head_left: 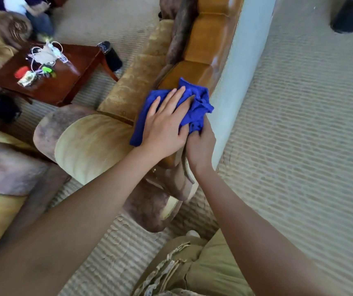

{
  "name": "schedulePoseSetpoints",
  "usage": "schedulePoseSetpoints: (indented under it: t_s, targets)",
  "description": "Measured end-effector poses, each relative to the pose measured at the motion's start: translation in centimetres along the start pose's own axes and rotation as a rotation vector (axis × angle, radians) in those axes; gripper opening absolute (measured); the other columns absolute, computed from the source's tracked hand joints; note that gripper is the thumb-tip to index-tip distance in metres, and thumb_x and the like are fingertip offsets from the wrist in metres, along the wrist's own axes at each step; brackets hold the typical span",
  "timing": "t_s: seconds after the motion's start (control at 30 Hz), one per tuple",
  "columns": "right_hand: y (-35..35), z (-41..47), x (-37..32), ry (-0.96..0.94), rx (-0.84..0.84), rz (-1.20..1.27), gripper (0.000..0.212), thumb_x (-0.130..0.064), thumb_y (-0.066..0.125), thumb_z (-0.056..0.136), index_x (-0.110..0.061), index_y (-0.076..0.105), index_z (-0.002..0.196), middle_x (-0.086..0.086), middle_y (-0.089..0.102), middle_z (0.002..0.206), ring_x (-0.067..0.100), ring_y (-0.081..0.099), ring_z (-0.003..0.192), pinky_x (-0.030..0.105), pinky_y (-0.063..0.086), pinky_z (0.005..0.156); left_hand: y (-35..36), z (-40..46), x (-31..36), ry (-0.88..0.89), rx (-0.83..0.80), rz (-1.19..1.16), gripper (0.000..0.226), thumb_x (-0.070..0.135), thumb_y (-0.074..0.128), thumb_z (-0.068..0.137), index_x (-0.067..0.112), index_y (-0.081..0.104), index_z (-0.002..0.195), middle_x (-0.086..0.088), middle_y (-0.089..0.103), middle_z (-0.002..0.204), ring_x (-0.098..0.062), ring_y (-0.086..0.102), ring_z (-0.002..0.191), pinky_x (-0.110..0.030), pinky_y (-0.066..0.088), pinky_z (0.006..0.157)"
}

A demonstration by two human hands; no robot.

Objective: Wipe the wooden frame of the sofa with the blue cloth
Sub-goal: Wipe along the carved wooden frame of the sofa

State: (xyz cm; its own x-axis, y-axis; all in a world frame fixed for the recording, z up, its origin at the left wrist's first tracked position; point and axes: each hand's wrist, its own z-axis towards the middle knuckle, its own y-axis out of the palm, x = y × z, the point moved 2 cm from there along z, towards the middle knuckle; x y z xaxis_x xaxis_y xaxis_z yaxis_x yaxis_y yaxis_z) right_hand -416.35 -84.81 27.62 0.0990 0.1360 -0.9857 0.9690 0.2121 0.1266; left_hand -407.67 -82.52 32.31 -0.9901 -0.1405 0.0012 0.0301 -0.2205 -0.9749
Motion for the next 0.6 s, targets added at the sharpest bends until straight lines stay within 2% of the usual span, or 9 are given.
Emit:
schedulePoseSetpoints:
  t_s: [0.1, 0.17, 0.27, 0.33, 0.43, 0.53, 0.6]
  targets:
    - [-0.6, -0.8, 0.9, 0.026, -0.025, -0.023, 0.024, 0.002, 0.038, 0.082, -0.015, 0.054, 0.087, -0.007, 0.056, 0.076, 0.007, 0.047, 0.068, 0.025, 0.041, 0.070, 0.1, -1.0, 0.0, 0.068, 0.069, -0.054, 0.054, 0.024, 0.042, 0.080, 0.013, 0.055, 0.130, -0.004, 0.043, 0.147, -0.021, 0.035, 0.138, -0.046, 0.021, 0.115]
    - [-1.1, -1.4, 1.4, 0.011, -0.025, -0.044, 0.021, 0.002, 0.040, 0.080, -0.015, 0.051, 0.083, -0.003, 0.056, 0.078, 0.007, 0.047, 0.069, 0.023, 0.040, 0.069, 0.2, -1.7, 0.2, 0.100, 0.112, -0.124, 0.050, 0.021, 0.047, 0.077, 0.011, 0.060, 0.124, -0.004, 0.049, 0.141, -0.022, 0.037, 0.135, -0.047, 0.022, 0.114]
    - [-1.5, -2.2, 1.5, -0.034, -0.062, -0.049, 0.022, 0.001, 0.040, 0.079, -0.015, 0.052, 0.087, -0.004, 0.055, 0.081, 0.004, 0.047, 0.071, 0.019, 0.039, 0.068, 0.1, -2.4, 0.0, 0.130, 0.138, -0.221, 0.045, 0.019, 0.052, 0.077, 0.008, 0.062, 0.119, -0.006, 0.052, 0.137, -0.024, 0.038, 0.133, -0.047, 0.022, 0.114]
    - [-1.4, -2.3, 1.4, -0.067, -0.094, -0.035, 0.028, -0.002, 0.039, 0.078, -0.013, 0.056, 0.096, -0.006, 0.056, 0.087, 0.004, 0.049, 0.077, 0.020, 0.041, 0.073, 0.0, -2.5, -0.5, 0.177, 0.123, -0.200, 0.044, 0.022, 0.055, 0.079, 0.006, 0.062, 0.119, -0.009, 0.052, 0.136, -0.025, 0.038, 0.133, -0.046, 0.021, 0.114]
    - [-1.1, -1.1, 0.8, -0.082, -0.099, -0.022, 0.039, -0.006, 0.037, 0.073, -0.008, 0.058, 0.106, 0.002, 0.059, 0.097, 0.014, 0.054, 0.088, 0.027, 0.044, 0.081, -0.1, -1.6, -1.1, 0.240, 0.094, -0.116, 0.043, 0.027, 0.056, 0.080, 0.005, 0.062, 0.116, -0.014, 0.054, 0.132, -0.028, 0.041, 0.129, -0.046, 0.024, 0.112]
    - [-1.1, 0.9, 0.3, -0.079, -0.085, -0.040, 0.040, -0.010, 0.037, 0.072, -0.006, 0.058, 0.106, 0.008, 0.059, 0.102, 0.019, 0.053, 0.094, 0.028, 0.043, 0.085, -0.3, 0.2, -1.1, 0.159, 0.059, -0.106, 0.043, 0.031, 0.057, 0.080, 0.007, 0.061, 0.116, -0.014, 0.052, 0.131, -0.030, 0.043, 0.128, -0.053, 0.032, 0.106]
    - [-1.1, 1.5, 0.5, -0.087, -0.077, -0.046, 0.035, -0.010, 0.038, 0.073, -0.006, 0.057, 0.101, 0.007, 0.059, 0.097, 0.017, 0.052, 0.091, 0.027, 0.043, 0.083, -0.4, 1.0, -0.8, 0.107, 0.031, -0.082, 0.045, 0.035, 0.054, 0.082, 0.008, 0.059, 0.118, -0.015, 0.044, 0.139, -0.032, 0.034, 0.135, -0.053, 0.030, 0.108]
